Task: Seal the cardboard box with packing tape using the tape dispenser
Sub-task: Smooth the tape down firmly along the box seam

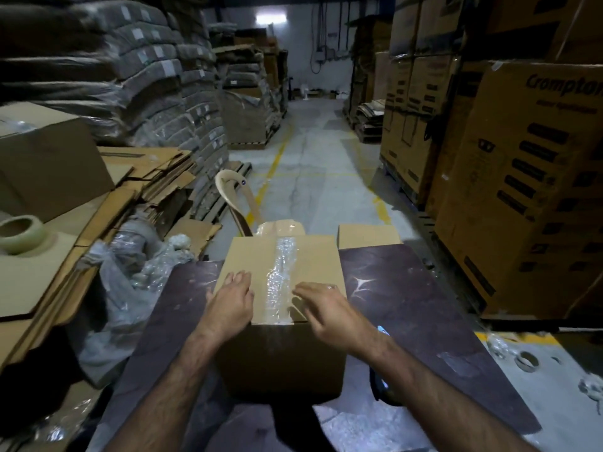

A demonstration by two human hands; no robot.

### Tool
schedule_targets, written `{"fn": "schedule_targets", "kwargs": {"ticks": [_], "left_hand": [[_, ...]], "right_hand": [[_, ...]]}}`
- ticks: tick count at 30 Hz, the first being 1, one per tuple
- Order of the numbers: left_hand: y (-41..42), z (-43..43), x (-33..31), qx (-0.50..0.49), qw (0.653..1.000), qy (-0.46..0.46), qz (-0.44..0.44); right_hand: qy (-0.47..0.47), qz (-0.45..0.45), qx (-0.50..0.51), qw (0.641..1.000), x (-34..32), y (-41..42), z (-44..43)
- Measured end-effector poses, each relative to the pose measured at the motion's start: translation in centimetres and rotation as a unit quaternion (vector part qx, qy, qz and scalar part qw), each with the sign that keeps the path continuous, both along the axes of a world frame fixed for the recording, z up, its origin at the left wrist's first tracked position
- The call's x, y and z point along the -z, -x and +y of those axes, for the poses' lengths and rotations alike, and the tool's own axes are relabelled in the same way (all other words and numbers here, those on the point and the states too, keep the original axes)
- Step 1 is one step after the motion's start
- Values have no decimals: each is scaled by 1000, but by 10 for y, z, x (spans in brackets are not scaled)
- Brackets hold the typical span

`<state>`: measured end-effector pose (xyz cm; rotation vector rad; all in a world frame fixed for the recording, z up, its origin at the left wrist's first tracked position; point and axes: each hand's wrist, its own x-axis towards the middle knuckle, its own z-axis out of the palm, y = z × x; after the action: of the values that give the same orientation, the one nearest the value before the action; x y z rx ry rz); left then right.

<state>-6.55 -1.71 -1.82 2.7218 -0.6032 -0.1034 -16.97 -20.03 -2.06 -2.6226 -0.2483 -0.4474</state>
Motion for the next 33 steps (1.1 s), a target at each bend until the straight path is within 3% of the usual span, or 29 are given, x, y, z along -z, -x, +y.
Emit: {"fn": "schedule_targets", "kwargs": {"ticks": [3, 8, 13, 18, 24, 29, 33], "left_hand": [[-10, 7, 6, 7, 998, -55, 5], [-8, 10, 12, 33, 995, -96, -16], [-13, 12, 14, 34, 995, -96, -18], [-14, 10, 18, 32, 995, -91, -32], [-19, 12, 23, 34, 995, -88, -43], [-19, 11, 28, 30, 994, -83, -62], [-18, 11, 28, 30, 995, -78, -51]], "right_hand": [[122, 72, -34, 989, -2, -13, 22], [210, 112, -46, 970, 11, -26, 26], [213, 125, -27, 969, 8, -45, 26], [191, 107, -65, 974, 12, 2, 41], [213, 131, -22, 968, 5, -46, 33], [186, 102, -56, 976, 10, 3, 48], [196, 126, -20, 972, 5, -37, 32]]}}
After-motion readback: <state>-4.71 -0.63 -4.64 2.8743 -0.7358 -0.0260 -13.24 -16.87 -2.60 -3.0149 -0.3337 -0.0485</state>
